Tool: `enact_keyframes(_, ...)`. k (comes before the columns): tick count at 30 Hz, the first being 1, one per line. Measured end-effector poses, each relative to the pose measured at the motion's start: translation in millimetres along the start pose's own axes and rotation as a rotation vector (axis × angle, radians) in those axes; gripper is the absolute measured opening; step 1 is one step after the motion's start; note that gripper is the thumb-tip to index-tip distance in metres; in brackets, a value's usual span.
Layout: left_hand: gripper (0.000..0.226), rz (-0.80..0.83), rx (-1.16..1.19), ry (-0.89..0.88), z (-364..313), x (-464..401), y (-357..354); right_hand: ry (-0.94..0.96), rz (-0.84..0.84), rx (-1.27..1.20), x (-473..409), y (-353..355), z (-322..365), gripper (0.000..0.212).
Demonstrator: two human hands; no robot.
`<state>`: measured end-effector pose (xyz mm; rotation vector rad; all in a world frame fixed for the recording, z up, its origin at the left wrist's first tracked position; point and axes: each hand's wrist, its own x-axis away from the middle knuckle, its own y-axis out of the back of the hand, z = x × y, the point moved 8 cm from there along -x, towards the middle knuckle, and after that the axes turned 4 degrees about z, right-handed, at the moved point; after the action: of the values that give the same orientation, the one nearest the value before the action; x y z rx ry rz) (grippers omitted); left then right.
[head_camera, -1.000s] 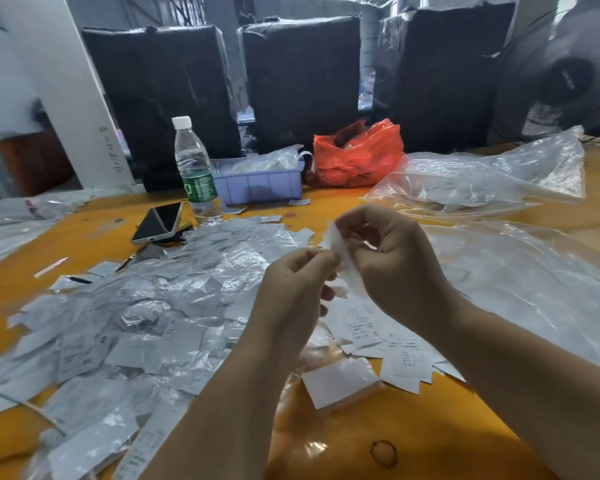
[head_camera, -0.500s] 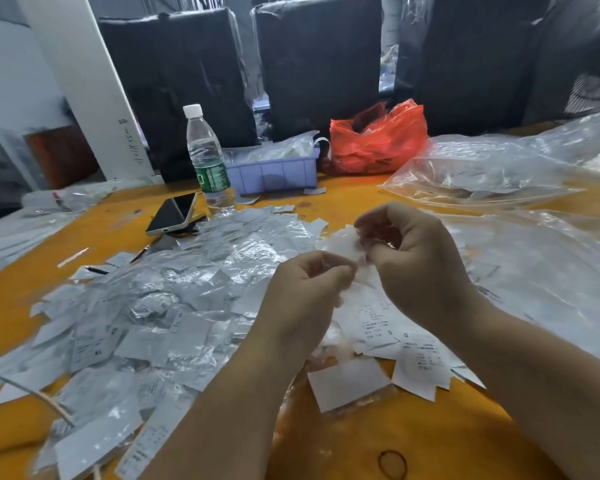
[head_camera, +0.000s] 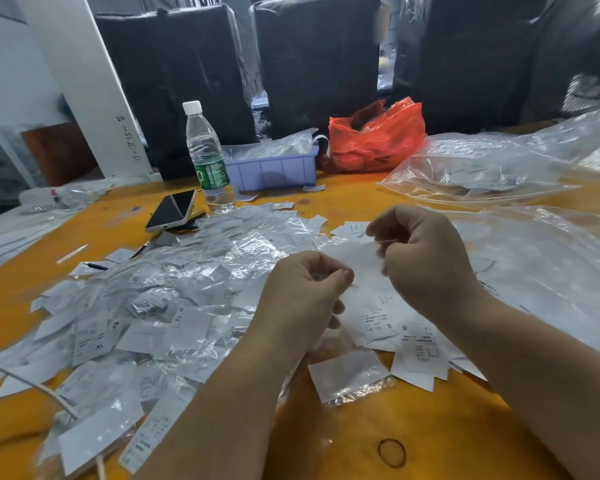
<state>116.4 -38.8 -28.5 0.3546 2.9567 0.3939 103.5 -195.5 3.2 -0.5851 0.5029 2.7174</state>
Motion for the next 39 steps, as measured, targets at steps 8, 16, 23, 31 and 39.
enact_keyframes(8,0.009,-0.157,0.135,-0.017,-0.6,-4.0,18.5,-0.094,0.161,-0.044,2.3,-3.0,7.0,0.025)
enact_keyframes(16,0.009,-0.24,0.43,-0.011,3.6,-5.6,25.3,-0.176,0.52,0.227,27.1,-44.6,-3.7,0.03)
enact_keyframes(23,0.005,-0.283,0.403,-0.042,1.7,-2.2,26.8,-0.106,0.543,0.205,26.3,-46.5,-0.7,0.013)
enact_keyframes(31,0.003,-0.283,0.373,-0.011,5.9,-4.4,28.5,-0.282,0.445,-0.035,19.7,-38.3,-13.7,0.023)
enact_keyframes(39,0.004,-0.26,0.351,-0.006,4.7,-3.5,24.5,-0.39,0.318,-0.297,13.2,-27.2,-19.6,0.046)
